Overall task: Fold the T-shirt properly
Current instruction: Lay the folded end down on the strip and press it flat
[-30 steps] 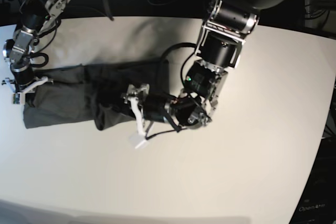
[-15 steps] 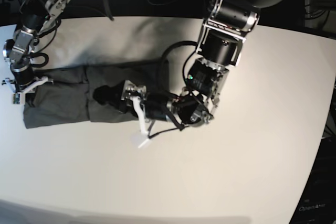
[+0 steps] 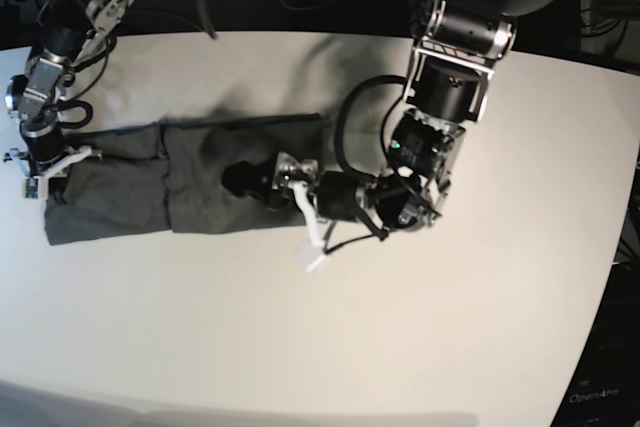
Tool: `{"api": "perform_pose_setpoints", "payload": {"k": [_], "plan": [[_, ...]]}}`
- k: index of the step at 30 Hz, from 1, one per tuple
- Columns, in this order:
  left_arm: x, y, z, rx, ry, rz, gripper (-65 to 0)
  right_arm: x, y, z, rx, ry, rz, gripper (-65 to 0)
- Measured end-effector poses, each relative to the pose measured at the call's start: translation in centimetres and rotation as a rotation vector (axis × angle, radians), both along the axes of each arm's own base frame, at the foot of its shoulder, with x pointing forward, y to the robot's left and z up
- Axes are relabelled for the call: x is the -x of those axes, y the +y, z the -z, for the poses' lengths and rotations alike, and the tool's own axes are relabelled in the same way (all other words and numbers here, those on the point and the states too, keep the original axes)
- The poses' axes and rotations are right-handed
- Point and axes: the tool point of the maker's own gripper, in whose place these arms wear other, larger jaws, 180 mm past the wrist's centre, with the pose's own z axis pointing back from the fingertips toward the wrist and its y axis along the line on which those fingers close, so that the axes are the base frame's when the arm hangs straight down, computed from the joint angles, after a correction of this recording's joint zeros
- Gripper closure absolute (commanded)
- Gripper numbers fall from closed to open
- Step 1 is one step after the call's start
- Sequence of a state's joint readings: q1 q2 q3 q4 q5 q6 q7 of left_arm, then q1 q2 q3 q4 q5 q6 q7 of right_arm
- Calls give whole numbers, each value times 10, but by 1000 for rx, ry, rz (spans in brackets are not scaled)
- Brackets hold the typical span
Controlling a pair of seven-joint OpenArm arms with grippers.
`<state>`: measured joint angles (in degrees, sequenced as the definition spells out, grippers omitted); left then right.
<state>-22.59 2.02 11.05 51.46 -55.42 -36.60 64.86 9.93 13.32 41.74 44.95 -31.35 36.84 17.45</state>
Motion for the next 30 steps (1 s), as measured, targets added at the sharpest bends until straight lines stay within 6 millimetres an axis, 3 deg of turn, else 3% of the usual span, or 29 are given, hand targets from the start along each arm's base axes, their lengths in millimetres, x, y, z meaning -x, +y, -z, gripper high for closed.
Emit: {"api": "perform_pose_setpoints", "payload": {"k": [3,28,30], "plan": [[8,7,11,-46,6,36,-650,0,0,0,0,0,0,-3],[6,8,8,-38,1,28,-650,0,0,0,0,0,0,-3],[2,8,2,-4,9,9,-609,0,0,0,-1,0,0,-3]]}}
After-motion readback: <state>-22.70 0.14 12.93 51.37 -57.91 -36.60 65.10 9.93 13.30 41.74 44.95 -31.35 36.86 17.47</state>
